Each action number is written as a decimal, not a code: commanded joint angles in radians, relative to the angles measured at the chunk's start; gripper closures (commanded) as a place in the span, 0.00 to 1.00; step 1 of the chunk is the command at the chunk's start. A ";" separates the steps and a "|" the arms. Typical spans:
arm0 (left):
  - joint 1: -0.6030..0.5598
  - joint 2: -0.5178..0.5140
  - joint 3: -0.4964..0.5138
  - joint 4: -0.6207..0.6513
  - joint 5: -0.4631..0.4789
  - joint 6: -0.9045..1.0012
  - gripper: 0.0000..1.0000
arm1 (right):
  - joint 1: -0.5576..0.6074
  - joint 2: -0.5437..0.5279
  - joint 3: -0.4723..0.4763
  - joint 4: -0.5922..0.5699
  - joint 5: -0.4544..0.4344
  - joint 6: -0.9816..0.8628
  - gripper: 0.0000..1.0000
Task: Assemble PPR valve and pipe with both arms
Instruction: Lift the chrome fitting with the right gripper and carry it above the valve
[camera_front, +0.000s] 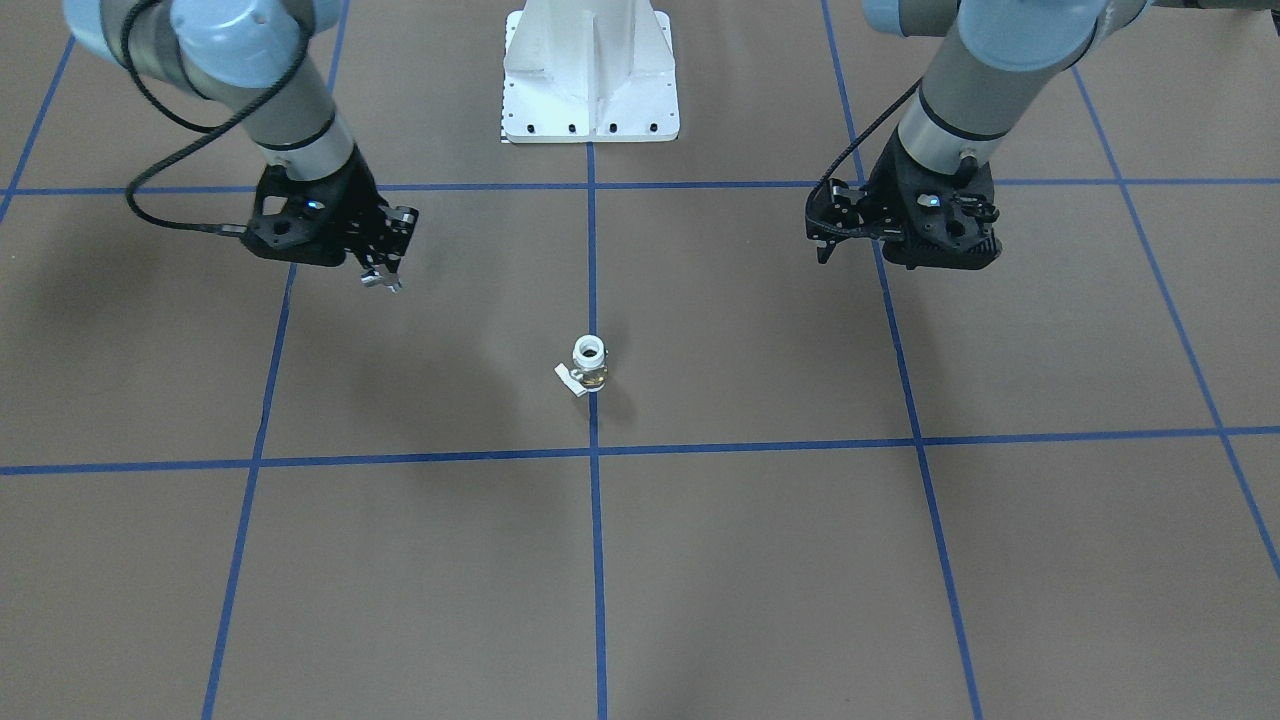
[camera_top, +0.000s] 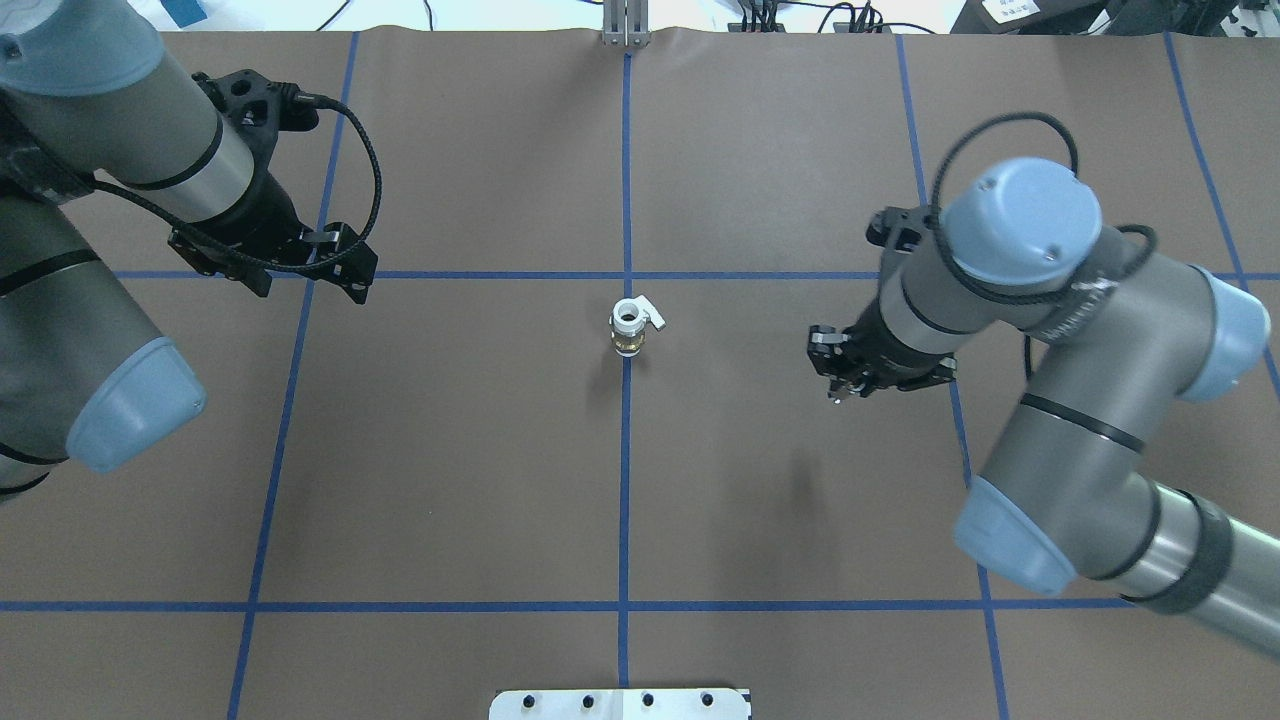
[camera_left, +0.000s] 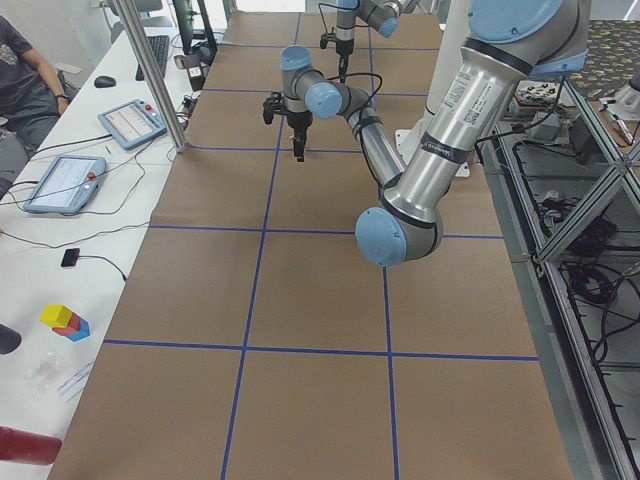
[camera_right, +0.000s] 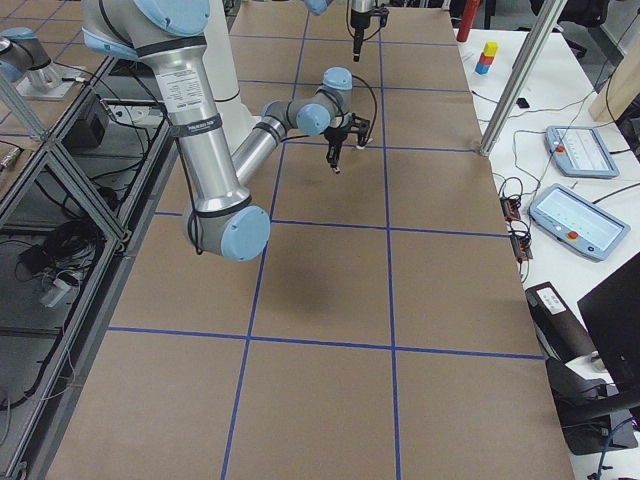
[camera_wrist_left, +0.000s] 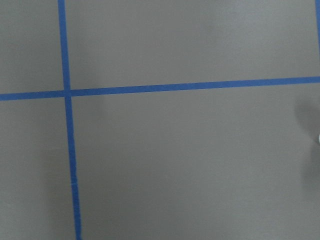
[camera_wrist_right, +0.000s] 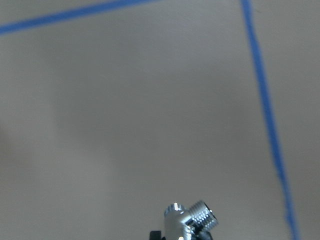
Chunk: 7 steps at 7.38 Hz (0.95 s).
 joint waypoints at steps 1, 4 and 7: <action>-0.045 0.045 0.015 -0.005 -0.001 0.128 0.01 | -0.001 0.283 -0.183 -0.067 0.002 0.098 1.00; -0.076 0.051 0.029 -0.005 -0.003 0.173 0.01 | 0.001 0.447 -0.391 -0.009 0.002 0.169 1.00; -0.081 0.051 0.027 -0.005 -0.006 0.173 0.01 | 0.001 0.499 -0.483 0.039 0.004 0.205 1.00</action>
